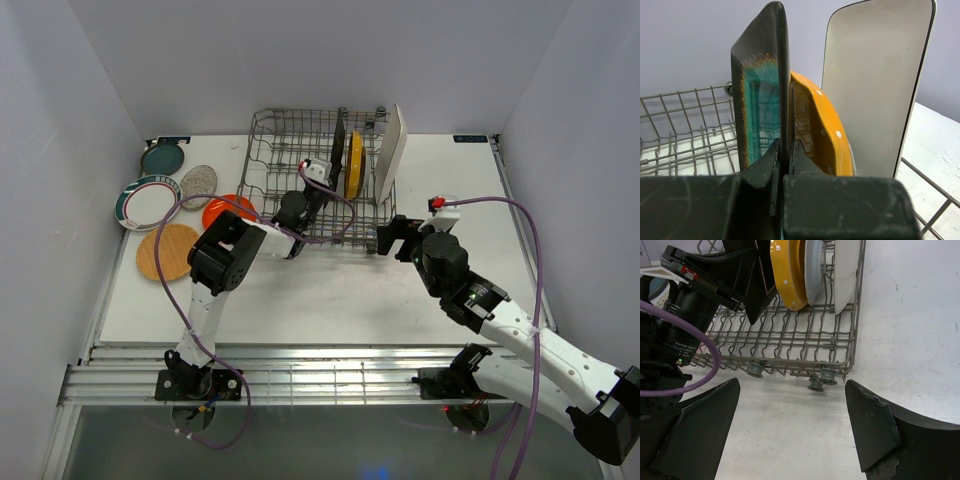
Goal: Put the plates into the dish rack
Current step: Insert the plate into the dish rack.
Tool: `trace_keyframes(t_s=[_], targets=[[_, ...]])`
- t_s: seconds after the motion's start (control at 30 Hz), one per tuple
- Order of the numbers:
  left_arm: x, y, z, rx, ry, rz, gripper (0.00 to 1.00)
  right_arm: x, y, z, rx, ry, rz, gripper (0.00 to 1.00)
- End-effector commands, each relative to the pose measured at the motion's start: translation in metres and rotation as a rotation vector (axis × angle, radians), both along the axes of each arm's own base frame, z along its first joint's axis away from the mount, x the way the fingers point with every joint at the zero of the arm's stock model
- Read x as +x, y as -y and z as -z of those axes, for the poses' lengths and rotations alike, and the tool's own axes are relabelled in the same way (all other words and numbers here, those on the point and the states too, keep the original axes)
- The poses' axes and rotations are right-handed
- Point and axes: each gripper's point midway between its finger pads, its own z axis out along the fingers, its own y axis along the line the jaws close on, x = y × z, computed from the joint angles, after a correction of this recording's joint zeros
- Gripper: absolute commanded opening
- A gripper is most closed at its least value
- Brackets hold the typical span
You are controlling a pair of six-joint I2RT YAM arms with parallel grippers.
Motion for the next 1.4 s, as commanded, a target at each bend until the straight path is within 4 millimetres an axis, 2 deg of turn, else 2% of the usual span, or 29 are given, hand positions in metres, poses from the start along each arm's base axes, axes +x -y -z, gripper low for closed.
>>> trace_keyframes(t_s=[0.0, 0.77, 1.2, 1.37], targets=[[-0.044, -0.042, -0.179, -0.340, 0.465, -0.001, 0.00, 0.004, -0.004, -0.024, 0.058, 0.044, 0.007, 0.91], [-0.063, -0.047, -0.208, -0.361, 0.509, 0.034, 0.00, 0.005, -0.006, -0.021, 0.052, 0.034, 0.001, 0.91], [-0.059, -0.047, -0.225, -0.378, 0.535, 0.026, 0.00, 0.005, -0.006, -0.021, 0.050, 0.035, 0.004, 0.91], [-0.065, -0.054, -0.225, -0.415, 0.494, 0.032, 0.00, 0.005, -0.006, -0.022, 0.051, 0.036, 0.002, 0.91]])
